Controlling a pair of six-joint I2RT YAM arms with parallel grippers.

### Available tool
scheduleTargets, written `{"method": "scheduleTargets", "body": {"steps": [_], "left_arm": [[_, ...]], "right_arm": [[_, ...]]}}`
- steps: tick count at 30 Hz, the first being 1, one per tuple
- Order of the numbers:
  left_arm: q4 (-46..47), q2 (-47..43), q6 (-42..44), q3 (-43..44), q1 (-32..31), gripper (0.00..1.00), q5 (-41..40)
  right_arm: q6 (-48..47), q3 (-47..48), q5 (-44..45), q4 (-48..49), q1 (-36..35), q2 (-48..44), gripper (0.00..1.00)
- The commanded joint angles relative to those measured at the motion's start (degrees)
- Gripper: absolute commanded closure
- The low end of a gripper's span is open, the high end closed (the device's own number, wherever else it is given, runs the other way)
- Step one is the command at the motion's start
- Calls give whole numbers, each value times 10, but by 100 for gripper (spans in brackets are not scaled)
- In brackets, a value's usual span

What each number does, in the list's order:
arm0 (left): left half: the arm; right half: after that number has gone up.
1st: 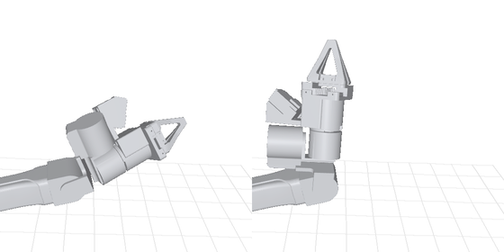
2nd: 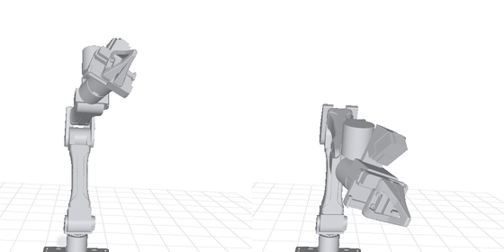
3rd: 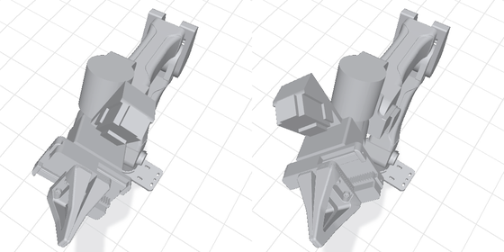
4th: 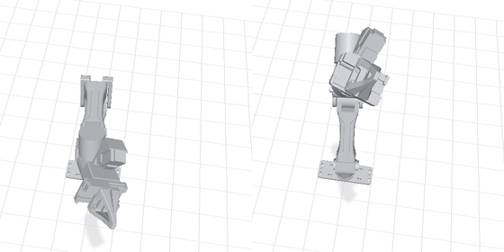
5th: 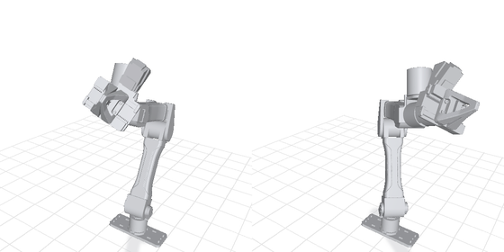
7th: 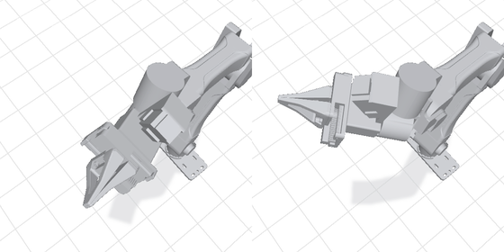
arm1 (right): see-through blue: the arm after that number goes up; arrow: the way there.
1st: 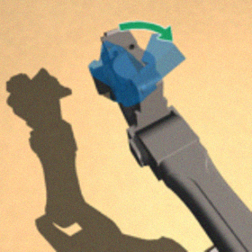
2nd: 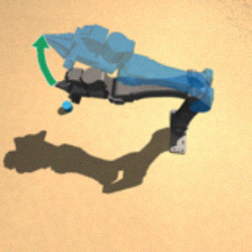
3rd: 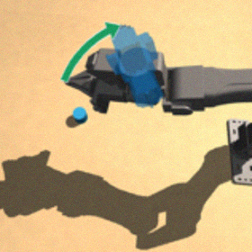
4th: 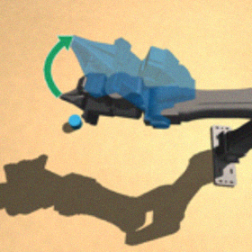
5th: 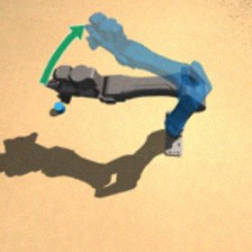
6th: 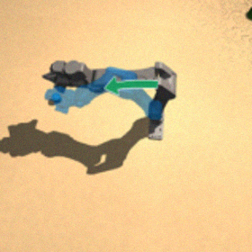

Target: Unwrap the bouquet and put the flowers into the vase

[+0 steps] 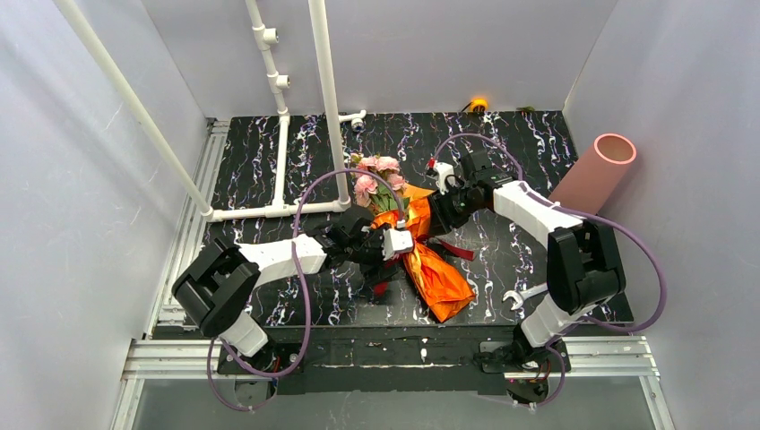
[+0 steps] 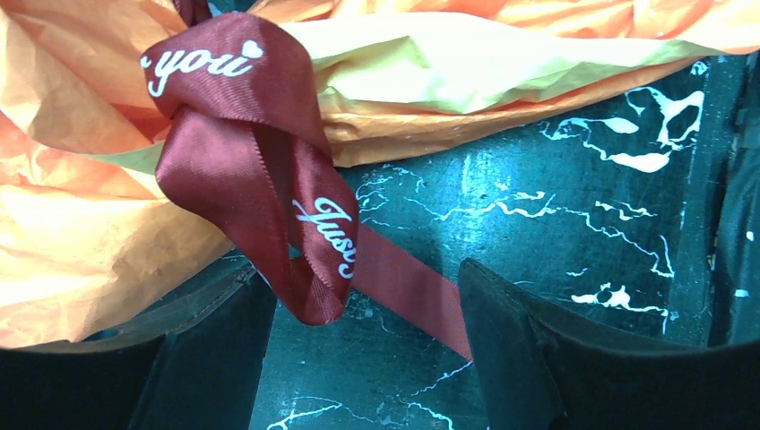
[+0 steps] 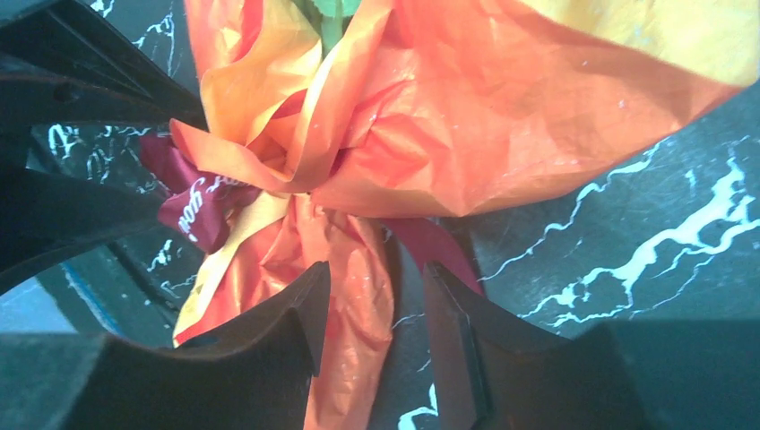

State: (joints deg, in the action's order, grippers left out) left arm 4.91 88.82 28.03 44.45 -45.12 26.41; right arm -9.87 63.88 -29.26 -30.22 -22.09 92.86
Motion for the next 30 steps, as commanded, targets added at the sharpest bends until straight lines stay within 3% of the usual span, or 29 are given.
{"method": "scheduleTargets", "body": {"steps": [1,4,7,12,16,18,23,28,30], "left_arm": [[24,3,-18,-6,1,28,-12],[26,16,-31,0,0,27,-28],[32,32,-49,9,1,27,-52],[40,43,-41,8,-7,27,-81],[38,50,-16,3,-17,31,-116],[29,47,-7,0,-17,40,-123],[-53,17,-1,10,-15,78,-113],[-115,-10,-12,22,-3,100,-124],[-138,-15,-13,30,11,100,-122]], "right_arm": [[-63,3,8,38,2,11,48],[-91,5,1,31,1,34,38],[-107,-2,-2,26,1,55,36],[-122,-34,3,39,-6,60,40],[-128,-47,26,49,-7,65,55],[-128,-48,27,46,-7,66,68],[-131,-47,20,28,-6,61,99],[-135,-49,31,9,-3,43,99],[-137,-50,41,3,0,38,99]]}}
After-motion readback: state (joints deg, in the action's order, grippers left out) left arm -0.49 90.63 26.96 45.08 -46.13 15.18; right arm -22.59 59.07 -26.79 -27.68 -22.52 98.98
